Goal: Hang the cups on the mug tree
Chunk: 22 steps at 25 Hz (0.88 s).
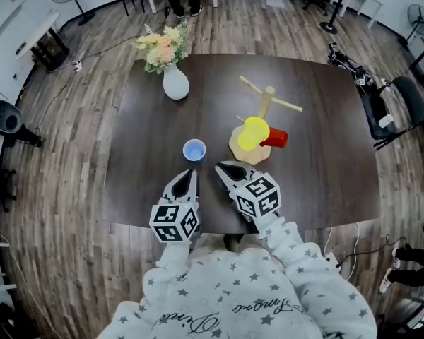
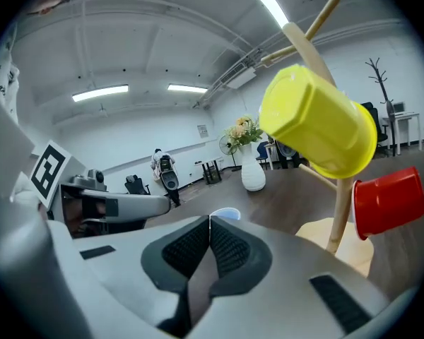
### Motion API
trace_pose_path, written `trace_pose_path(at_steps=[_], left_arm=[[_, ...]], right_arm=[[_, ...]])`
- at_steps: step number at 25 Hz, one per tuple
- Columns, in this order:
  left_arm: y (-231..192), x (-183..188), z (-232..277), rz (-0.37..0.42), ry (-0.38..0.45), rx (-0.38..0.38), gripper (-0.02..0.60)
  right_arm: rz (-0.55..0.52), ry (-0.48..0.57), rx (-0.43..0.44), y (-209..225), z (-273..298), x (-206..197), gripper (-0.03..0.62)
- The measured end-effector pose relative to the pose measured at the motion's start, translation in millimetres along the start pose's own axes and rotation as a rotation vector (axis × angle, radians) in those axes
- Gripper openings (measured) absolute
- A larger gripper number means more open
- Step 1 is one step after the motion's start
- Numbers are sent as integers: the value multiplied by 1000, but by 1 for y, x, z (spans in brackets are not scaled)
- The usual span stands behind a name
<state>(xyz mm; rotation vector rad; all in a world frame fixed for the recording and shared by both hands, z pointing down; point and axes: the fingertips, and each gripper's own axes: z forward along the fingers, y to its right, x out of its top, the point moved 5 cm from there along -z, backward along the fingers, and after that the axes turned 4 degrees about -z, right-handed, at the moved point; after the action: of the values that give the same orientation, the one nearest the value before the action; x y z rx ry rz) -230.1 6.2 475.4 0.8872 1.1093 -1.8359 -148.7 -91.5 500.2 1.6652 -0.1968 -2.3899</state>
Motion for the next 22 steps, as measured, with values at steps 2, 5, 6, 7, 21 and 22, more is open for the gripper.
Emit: trace_pose_path(at_steps=[2,5,6,7,21,22], left_arm=[[-10,-1,2,-1,-13,-21,25],[-24,-4,4,-2,-35,-48,25],[-29,-5,4,-3,-44,-54,25],[-33,-5,5,-5,-52,-60,25],[-63,-10,11,-44,-90,-46,25],[-65,-9,12,-49,-91,-36,25]], right_arm=[[11,-2,-16,-2,9,-3,20],[24,-12,-43,-4,22,-10,20],[28,-16,-52,-5,27,-12,20],[34,-21,-59,-6,31,-15,21],[67,-117,-127,1,78,-47,197],[67,-125,-121,2,82,-48,216]])
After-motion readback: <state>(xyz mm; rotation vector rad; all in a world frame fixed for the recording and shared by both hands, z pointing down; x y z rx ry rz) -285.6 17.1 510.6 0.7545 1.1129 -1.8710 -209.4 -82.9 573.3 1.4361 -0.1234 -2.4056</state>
